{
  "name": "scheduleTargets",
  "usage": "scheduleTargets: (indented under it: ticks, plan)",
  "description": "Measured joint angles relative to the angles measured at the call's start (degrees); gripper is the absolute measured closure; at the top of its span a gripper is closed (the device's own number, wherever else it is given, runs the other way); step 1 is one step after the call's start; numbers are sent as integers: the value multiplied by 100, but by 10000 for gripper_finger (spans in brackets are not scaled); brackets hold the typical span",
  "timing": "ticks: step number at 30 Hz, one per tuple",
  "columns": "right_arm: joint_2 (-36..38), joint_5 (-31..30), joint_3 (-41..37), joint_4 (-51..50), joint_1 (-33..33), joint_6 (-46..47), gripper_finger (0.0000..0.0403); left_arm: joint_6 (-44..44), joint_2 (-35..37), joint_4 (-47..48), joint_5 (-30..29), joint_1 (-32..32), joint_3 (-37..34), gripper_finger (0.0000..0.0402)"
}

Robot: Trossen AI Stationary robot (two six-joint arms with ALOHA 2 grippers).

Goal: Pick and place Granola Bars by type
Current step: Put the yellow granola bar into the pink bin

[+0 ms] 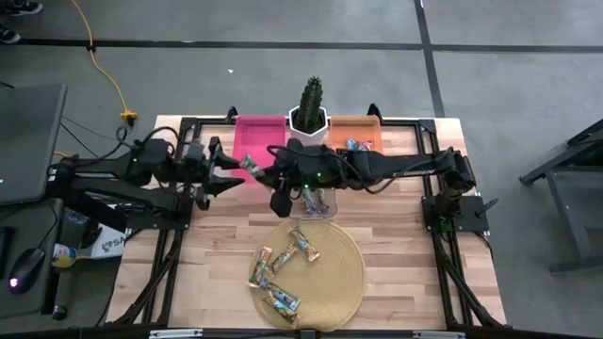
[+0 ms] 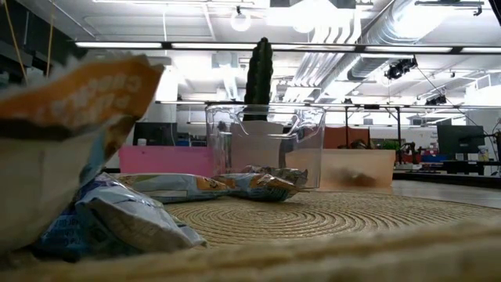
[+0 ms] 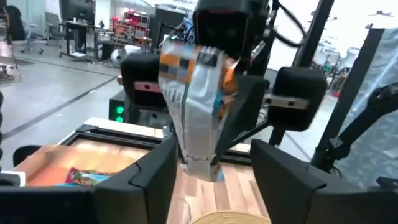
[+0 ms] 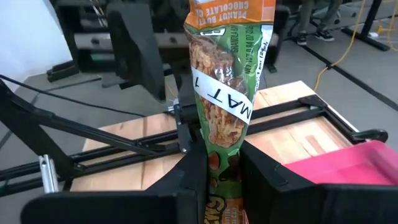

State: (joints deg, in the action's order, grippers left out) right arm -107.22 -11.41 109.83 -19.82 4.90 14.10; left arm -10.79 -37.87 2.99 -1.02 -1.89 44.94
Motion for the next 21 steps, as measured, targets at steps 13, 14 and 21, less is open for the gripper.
scheduleTargets:
  ticks: [13,14,21]
  plan:
    - [4,181,-1,40,-41,-132,341,284,-630,-1104,-306,2,0,195]
    - [4,183,-1,37,-41,-132,341,284,-654,-1100,-306,0,0,195]
    - [4,222,-1,40,-54,-239,341,306,-734,-1400,-321,0,0,216]
